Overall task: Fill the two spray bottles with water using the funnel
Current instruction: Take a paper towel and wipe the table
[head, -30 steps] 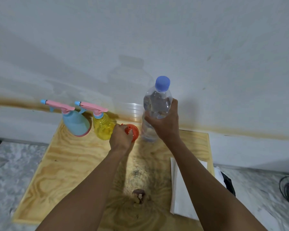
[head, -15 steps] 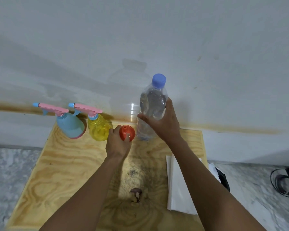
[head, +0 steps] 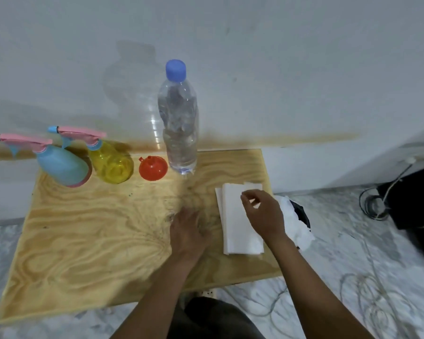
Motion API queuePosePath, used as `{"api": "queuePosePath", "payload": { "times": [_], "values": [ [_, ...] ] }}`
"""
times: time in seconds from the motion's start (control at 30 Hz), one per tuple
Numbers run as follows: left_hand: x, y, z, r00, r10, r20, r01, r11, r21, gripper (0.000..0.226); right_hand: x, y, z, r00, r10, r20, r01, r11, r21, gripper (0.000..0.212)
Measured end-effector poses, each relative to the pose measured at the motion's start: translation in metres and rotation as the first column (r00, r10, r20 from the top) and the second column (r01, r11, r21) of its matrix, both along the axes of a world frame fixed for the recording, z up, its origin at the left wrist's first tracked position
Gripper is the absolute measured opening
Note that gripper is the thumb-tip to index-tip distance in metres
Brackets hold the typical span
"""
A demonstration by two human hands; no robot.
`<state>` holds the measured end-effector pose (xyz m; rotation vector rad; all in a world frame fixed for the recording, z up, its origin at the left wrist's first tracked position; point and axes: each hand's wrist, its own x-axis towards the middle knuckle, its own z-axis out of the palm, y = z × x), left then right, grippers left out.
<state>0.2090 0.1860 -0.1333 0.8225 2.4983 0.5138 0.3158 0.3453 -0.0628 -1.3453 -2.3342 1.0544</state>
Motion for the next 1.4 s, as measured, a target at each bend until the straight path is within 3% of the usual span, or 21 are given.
{"api": "queuePosePath", "payload": {
  "times": [0.13,0.33,0.43,0.73,1.0,1.2,1.4],
  "values": [
    [-0.003,0.003,-0.002,0.998,-0.068,-0.01,0.066,0.985,-0.157,0.069,0.042,-0.014,-0.031,0.966,-0.107,0.235,0.112,0.994,-0.008,0.017],
    [-0.002,0.004,-0.001,0.995,-0.078,-0.068,0.069,0.989,-0.132,0.069,0.05,-0.033,-0.053,0.935,-0.118,0.333,0.09,0.991,0.1,0.056],
    [-0.003,0.003,-0.002,0.991,-0.098,-0.091,0.085,0.987,-0.134,0.07,0.044,-0.035,-0.059,0.921,-0.142,0.362,0.112,0.989,0.101,0.063],
    [-0.003,0.003,-0.003,0.994,-0.083,-0.07,0.074,0.99,-0.121,0.07,0.038,-0.037,-0.077,0.936,-0.222,0.273,0.215,0.975,0.058,0.025],
    [0.0,0.008,0.003,0.993,-0.103,-0.057,0.097,0.989,-0.11,0.065,0.038,-0.033,-0.074,0.947,-0.249,0.203,0.239,0.968,0.074,0.027],
    [0.016,0.028,0.005,0.95,-0.311,0.026,0.308,0.947,0.086,0.054,0.03,-0.034,-0.077,0.935,-0.22,0.278,0.221,0.975,0.027,0.051],
    [0.02,0.033,-0.004,0.937,-0.348,0.03,0.346,0.937,0.036,0.046,0.025,-0.044,-0.088,0.931,-0.31,0.192,0.297,0.95,0.094,0.023]
  ]
}}
